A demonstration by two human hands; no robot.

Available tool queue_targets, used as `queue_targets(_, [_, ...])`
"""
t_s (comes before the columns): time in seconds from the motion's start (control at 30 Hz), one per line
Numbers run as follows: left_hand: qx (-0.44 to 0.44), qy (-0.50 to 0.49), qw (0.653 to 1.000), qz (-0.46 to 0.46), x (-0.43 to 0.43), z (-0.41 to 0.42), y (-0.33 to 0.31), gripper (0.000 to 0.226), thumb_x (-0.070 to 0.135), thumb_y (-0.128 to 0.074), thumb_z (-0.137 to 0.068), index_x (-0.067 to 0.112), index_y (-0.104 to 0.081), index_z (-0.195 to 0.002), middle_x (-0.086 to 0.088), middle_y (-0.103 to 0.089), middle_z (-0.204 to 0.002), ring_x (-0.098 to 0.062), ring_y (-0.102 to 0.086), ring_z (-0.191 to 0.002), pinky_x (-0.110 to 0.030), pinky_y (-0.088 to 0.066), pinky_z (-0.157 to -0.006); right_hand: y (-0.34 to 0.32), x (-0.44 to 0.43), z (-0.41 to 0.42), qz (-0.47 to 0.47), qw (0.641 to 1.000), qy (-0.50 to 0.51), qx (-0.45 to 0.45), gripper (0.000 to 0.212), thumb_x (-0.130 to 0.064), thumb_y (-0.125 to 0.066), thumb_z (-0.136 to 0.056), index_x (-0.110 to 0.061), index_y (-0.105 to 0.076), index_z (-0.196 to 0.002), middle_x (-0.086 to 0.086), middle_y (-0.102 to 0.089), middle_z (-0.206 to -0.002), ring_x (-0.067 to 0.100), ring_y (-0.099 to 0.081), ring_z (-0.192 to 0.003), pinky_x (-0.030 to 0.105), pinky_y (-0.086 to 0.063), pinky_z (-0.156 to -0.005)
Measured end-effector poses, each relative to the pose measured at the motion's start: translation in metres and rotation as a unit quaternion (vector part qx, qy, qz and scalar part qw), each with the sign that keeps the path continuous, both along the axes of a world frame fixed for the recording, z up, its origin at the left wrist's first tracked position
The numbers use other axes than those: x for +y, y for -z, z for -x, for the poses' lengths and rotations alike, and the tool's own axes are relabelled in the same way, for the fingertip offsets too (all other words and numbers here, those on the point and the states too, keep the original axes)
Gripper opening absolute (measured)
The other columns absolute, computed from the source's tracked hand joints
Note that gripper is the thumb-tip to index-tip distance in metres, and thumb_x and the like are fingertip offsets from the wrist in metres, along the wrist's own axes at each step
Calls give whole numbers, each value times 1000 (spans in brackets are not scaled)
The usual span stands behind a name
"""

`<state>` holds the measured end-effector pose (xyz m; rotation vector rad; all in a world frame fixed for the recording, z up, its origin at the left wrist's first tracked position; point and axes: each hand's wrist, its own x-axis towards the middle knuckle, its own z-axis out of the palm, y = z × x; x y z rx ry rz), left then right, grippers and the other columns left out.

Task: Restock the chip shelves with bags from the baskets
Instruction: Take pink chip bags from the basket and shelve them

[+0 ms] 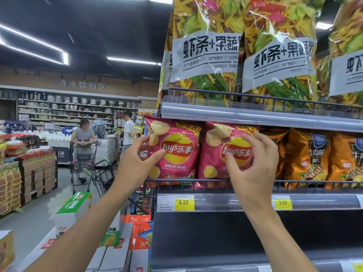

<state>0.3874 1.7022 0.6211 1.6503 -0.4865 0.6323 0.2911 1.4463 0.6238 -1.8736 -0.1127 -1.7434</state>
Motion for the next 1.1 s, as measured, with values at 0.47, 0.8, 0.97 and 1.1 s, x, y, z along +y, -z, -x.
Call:
queue_targets(0.47, [20, 54, 998, 20, -7, 15, 2, 41, 37, -71, -96, 45, -51, -130, 21, -65, -118, 5, -73, -89, -23, -62, -67, 1, -37, -8, -65, 970, -61, 225, 104, -64, -78, -76, -40, -15, -156, -10, -34, -156, 14, -43, -138, 43, -52, -104])
queue_targets(0.8, [-12, 47, 998, -41, 8, 20, 12, 53, 34, -74, -95, 43, -49, -141, 27, -63, -122, -4, -72, -101, -28, -60, -84, 8, -31, 0, -45, 972, -9, 231, 104, -68, -73, -79, -42, -12, -158, -6, -32, -156, 16, -38, -143, 46, -47, -109])
queue_targets(0.97, [-41, 21, 994, -103, 11, 25, 20, 74, 39, -75, -93, 34, -38, -157, 15, -59, -140, 2, -61, -117, -29, -55, -96, 19, -36, 13, -23, 967, 45, 248, 102, -66, -71, -82, -33, -16, -160, -5, -27, -164, 19, -27, -151, 50, -36, -119])
queue_targets(1.1, [-106, -72, 980, -155, 9, 42, 29, 92, 43, -74, -93, 26, -19, -164, 12, -31, -161, -7, -30, -147, -30, -28, -118, 32, -46, 36, -5, 960, 69, 270, 95, -61, -70, -87, -30, -18, -160, -5, -26, -164, 20, -25, -151, 51, -34, -120])
